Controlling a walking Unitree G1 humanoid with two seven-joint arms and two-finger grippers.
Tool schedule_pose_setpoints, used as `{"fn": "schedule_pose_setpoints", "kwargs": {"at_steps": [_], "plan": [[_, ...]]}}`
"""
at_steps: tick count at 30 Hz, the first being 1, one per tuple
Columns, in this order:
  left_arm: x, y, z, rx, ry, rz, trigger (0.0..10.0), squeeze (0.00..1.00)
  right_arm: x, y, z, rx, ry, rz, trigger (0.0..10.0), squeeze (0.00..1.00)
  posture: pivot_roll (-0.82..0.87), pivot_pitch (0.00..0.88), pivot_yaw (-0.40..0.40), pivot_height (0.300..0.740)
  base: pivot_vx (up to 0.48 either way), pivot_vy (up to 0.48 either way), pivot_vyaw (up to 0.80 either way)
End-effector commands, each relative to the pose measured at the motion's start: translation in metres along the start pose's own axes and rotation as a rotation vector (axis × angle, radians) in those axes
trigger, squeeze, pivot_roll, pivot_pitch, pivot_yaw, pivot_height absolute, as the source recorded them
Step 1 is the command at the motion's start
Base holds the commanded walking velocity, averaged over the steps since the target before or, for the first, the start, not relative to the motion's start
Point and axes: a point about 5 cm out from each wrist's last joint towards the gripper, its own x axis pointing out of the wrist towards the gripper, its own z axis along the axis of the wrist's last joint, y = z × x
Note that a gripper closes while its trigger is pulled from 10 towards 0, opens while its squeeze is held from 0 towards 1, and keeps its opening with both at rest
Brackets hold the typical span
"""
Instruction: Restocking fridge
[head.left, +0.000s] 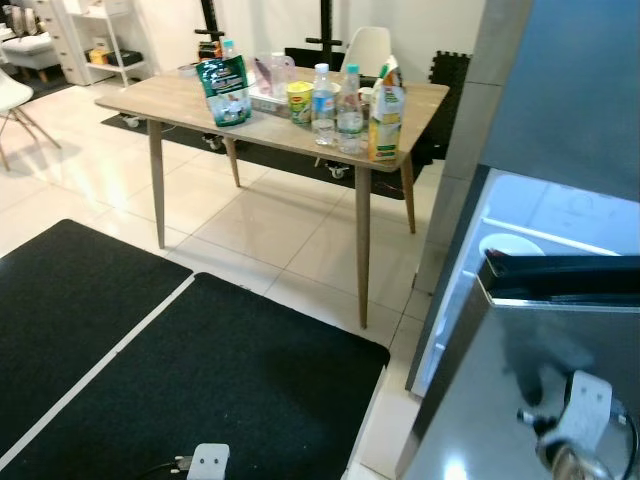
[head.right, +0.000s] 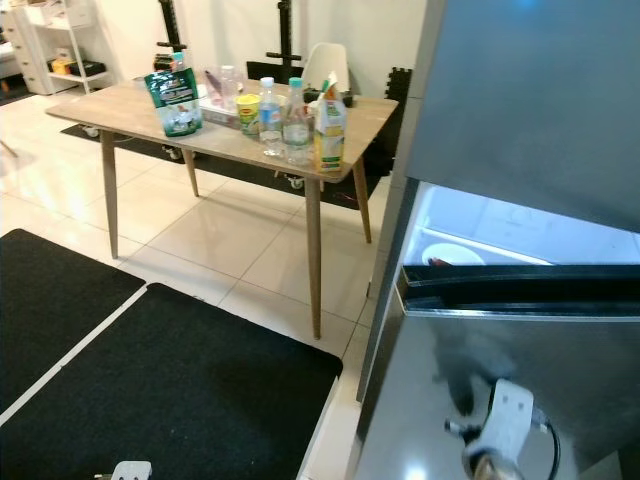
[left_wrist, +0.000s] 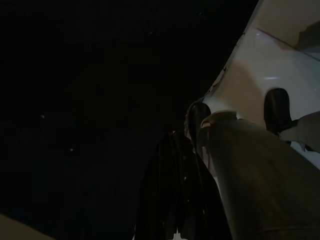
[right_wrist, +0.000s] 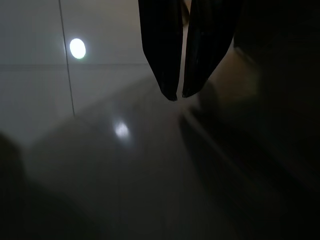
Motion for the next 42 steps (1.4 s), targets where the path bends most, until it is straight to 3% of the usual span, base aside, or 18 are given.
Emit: {"fn": "schedule_pose_setpoints", "kwargs": {"at_steps": [1, 3, 4, 6, 8, 10, 13, 15, 19, 22, 24, 25, 30, 34, 36, 37, 38, 42], "plan": [[-0.001, -0.001, -0.004, -0.005, 0.011, -0.002, 10.0, 0.00, 0.006, 0.015, 0.033, 0.027, -0.110, 0.052, 10.0, 0.00, -0.09, 0.000, -0.007, 0.735, 0.000, 0.000, 0.00], [-0.001, -0.001, -0.004, -0.005, 0.011, -0.002, 10.0, 0.00, 0.006, 0.015, 0.033, 0.027, -0.110, 0.052, 10.0, 0.00, -0.09, 0.000, -0.007, 0.735, 0.000, 0.000, 0.00], [-0.001, -0.001, -0.004, -0.004, 0.010, -0.003, 10.0, 0.00, 0.010, 0.029, 0.057, 0.035, -0.181, 0.096, 10.0, 0.00, -0.09, 0.000, -0.009, 0.735, 0.000, 0.000, 0.00], [-0.001, -0.001, -0.004, -0.004, 0.010, -0.003, 10.0, 0.00, 0.010, 0.029, 0.057, 0.035, -0.181, 0.096, 10.0, 0.00, -0.09, 0.000, -0.009, 0.735, 0.000, 0.000, 0.00], [-0.001, -0.003, -0.005, -0.005, 0.009, -0.005, 10.0, 0.00, 0.008, 0.080, 0.133, 0.034, -0.380, 0.234, 10.0, 0.00, -0.07, 0.000, -0.017, 0.735, 0.000, 0.000, 0.00], [-0.001, -0.003, -0.005, -0.005, 0.009, -0.005, 10.0, 0.00, 0.008, 0.080, 0.133, 0.034, -0.380, 0.234, 10.0, 0.00, -0.07, 0.000, -0.017, 0.735, 0.000, 0.000, 0.00], [-0.001, -0.003, -0.006, -0.013, 0.008, -0.003, 10.0, 0.00, -0.012, 0.128, 0.206, 0.050, -0.581, 0.356, 10.0, 0.00, -0.06, 0.000, -0.026, 0.735, 0.000, 0.000, 0.00], [-0.001, -0.004, -0.007, -0.018, 0.009, -0.002, 10.0, 0.00, -0.018, 0.138, 0.220, 0.058, -0.624, 0.388, 10.0, 0.00, -0.06, 0.000, -0.027, 0.735, 0.000, 0.000, 0.00], [-0.001, -0.004, -0.008, -0.023, 0.011, -0.001, 10.0, 0.00, -0.018, 0.140, 0.218, 0.046, -0.623, 0.396, 10.0, 0.00, -0.05, 0.000, -0.029, 0.735, 0.000, 0.000, 0.00], [-0.002, -0.004, -0.009, -0.027, 0.014, 0.000, 10.0, 0.00, -0.009, 0.138, 0.191, -0.001, -0.539, 0.401, 10.0, 0.00, -0.06, 0.000, -0.027, 0.735, 0.000, 0.000, 0.00], [-0.002, -0.004, -0.009, -0.028, 0.015, -0.001, 10.0, 0.00, -0.001, 0.133, 0.158, -0.063, -0.446, 0.404, 10.0, 0.00, -0.06, 0.000, -0.026, 0.735, 0.000, 0.000, 0.00], [-0.002, -0.004, -0.009, -0.028, 0.015, -0.001, 10.0, 0.00, -0.001, 0.133, 0.158, -0.063, -0.446, 0.404, 10.0, 0.00, -0.06, 0.000, -0.026, 0.735, 0.000, 0.000, 0.00], [-0.001, -0.006, -0.007, -0.028, 0.008, -0.010, 10.0, 0.00, 0.009, 0.092, 0.042, -0.215, -0.110, 0.360, 10.0, 0.00, -0.07, 0.000, -0.028, 0.735, 0.000, 0.000, 0.00], [-0.001, -0.006, -0.006, -0.025, 0.007, -0.013, 10.0, 0.00, 0.006, 0.077, 0.015, -0.266, -0.022, 0.330, 10.0, 0.00, -0.07, 0.000, -0.028, 0.735, 0.000, 0.000, 0.00], [-0.001, -0.007, -0.007, -0.023, 0.009, -0.017, 10.0, 0.00, 0.001, 0.057, -0.016, -0.308, 0.085, 0.279, 10.0, 0.00, -0.08, 0.000, -0.025, 0.735, 0.000, 0.000, 0.00], [-0.001, -0.007, -0.007, -0.023, 0.009, -0.017, 10.0, 0.00, 0.001, 0.057, -0.016, -0.308, 0.085, 0.279, 10.0, 0.00, -0.08, 0.000, -0.025, 0.735, 0.000, 0.000, 0.00], [-0.001, -0.008, -0.008, -0.023, 0.014, -0.022, 10.0, 0.00, -0.007, 0.034, -0.045, -0.331, 0.189, 0.209, 10.0, 0.00, -0.08, 0.000, -0.025, 0.735, 0.000, 0.000, 0.00], [-0.001, -0.009, -0.009, -0.022, 0.021, -0.023, 10.0, 0.00, -0.018, 0.014, -0.071, -0.370, 0.286, 0.157, 10.0, 0.00, -0.08, 0.000, -0.021, 0.735, 0.000, 0.000, 0.00]]}}
